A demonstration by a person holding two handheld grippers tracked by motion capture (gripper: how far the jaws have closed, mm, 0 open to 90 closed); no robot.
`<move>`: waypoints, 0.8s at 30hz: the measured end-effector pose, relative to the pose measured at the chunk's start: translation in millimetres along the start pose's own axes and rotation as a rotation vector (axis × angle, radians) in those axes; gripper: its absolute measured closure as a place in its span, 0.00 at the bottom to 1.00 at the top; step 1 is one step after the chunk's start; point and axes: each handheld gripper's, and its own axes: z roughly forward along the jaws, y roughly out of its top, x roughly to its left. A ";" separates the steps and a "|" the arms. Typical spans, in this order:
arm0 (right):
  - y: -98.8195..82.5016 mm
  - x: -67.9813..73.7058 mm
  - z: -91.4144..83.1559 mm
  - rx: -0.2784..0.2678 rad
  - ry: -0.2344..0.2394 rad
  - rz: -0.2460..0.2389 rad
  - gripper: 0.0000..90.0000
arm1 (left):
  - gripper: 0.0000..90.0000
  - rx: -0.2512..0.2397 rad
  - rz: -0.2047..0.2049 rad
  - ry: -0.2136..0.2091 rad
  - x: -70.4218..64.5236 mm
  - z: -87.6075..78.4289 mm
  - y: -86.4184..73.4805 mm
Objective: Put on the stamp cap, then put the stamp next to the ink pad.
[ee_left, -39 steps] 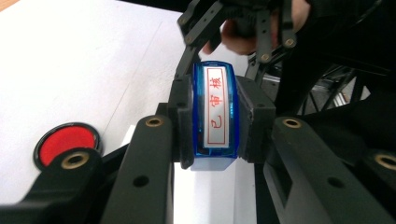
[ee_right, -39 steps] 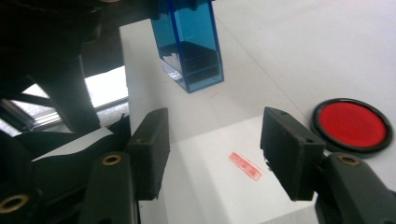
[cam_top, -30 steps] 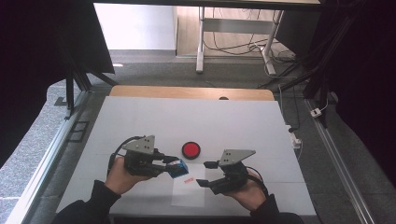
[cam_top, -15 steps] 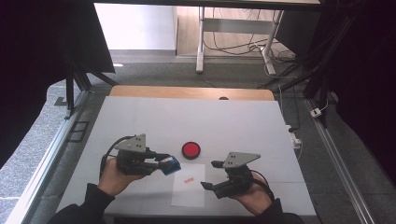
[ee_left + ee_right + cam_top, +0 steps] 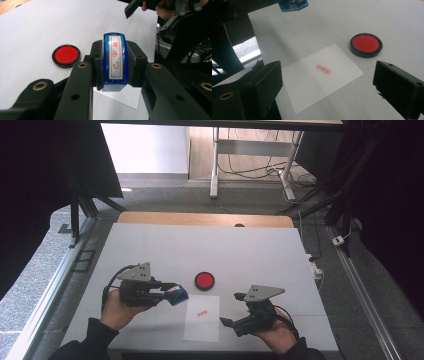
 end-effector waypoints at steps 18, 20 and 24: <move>-18.5 -2.7 -15.7 0.021 -0.129 0.047 0.00 | 0.78 0.026 -0.050 0.073 10.2 -3.2 -6.2; -21.0 -3.0 -18.0 0.026 -0.146 0.055 0.00 | 0.78 0.030 -0.053 0.084 11.6 -3.5 -7.0; -26.2 -4.5 -23.3 0.030 -0.175 0.068 0.00 | 0.78 0.037 -0.061 0.102 14.4 -3.9 -8.9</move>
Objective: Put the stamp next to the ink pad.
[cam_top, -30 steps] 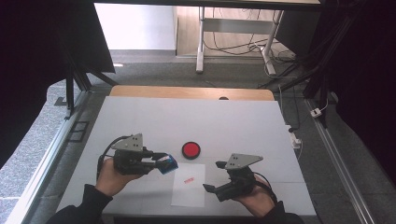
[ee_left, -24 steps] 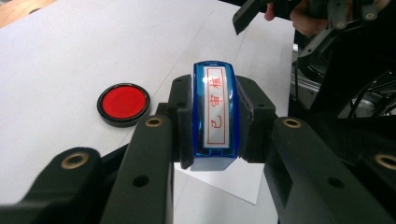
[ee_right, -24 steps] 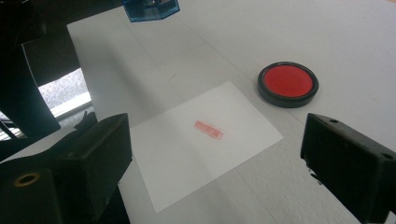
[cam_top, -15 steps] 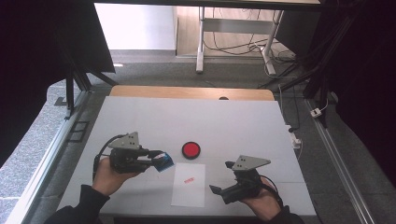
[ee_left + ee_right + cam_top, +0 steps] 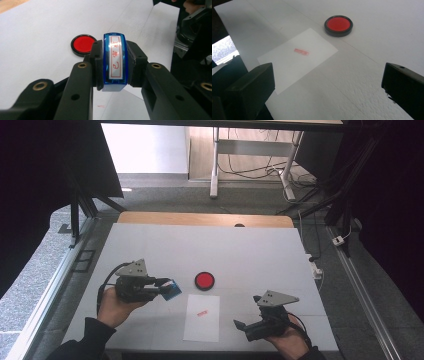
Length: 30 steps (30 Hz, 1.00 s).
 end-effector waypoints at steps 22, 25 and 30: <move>-23.6 -19.4 -26.9 0.052 -0.112 0.056 0.00 | 0.78 0.047 -0.073 0.125 22.7 -1.8 -13.0; -26.0 -21.4 -29.9 0.059 -0.114 0.067 0.00 | 0.78 0.060 -0.089 0.151 27.8 -1.2 -16.9; -28.4 -23.2 -35.0 0.043 -0.122 0.080 0.00 | 0.78 0.080 -0.109 0.191 34.6 -1.1 -22.4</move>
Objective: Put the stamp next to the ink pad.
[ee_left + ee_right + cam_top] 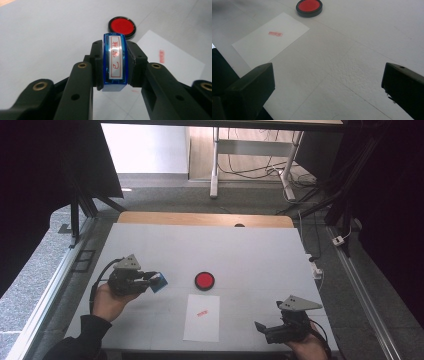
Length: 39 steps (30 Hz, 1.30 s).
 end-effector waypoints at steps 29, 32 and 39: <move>-4.2 -3.9 -6.5 -0.007 -0.030 0.014 0.00 | 0.78 0.078 -0.101 0.124 31.9 24.0 -21.2; -3.9 -3.3 -5.9 0.001 -0.030 0.010 0.00 | 0.78 0.093 -0.109 0.130 33.6 27.4 -22.2; -3.5 -2.4 -4.7 0.010 -0.034 0.001 0.00 | 0.78 0.122 -0.113 0.134 34.8 32.5 -23.5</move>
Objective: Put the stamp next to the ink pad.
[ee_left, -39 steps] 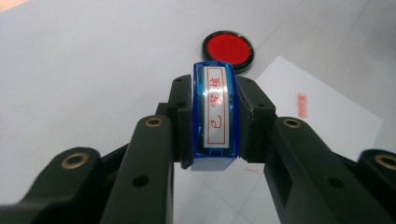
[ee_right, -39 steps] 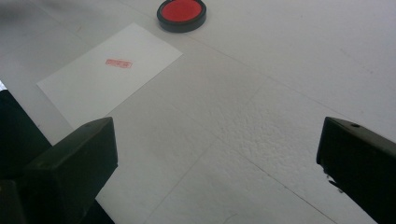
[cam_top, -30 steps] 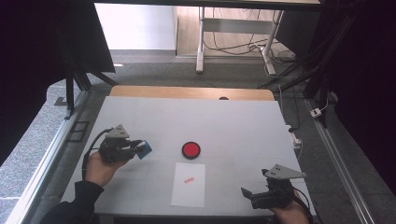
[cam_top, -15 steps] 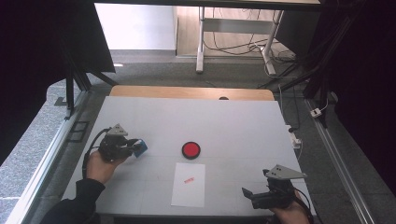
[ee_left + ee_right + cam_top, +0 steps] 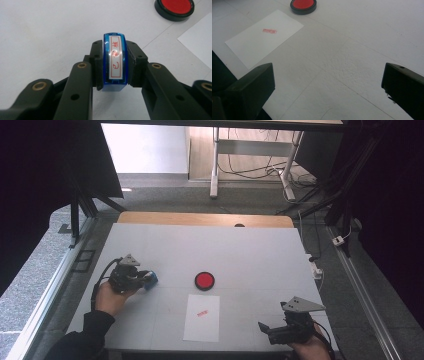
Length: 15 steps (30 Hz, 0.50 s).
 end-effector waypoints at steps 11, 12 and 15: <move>0.1 0.5 0.2 0.005 0.001 -0.003 0.00 | 0.75 0.035 -0.008 -0.007 -0.3 6.4 -0.7; 0.1 0.5 0.2 0.005 0.001 -0.004 0.00 | 0.73 0.033 -0.011 -0.008 -0.3 6.2 -0.5; 0.1 0.7 0.3 0.005 0.002 -0.005 0.00 | 0.67 0.026 -0.010 -0.008 -0.5 5.5 0.2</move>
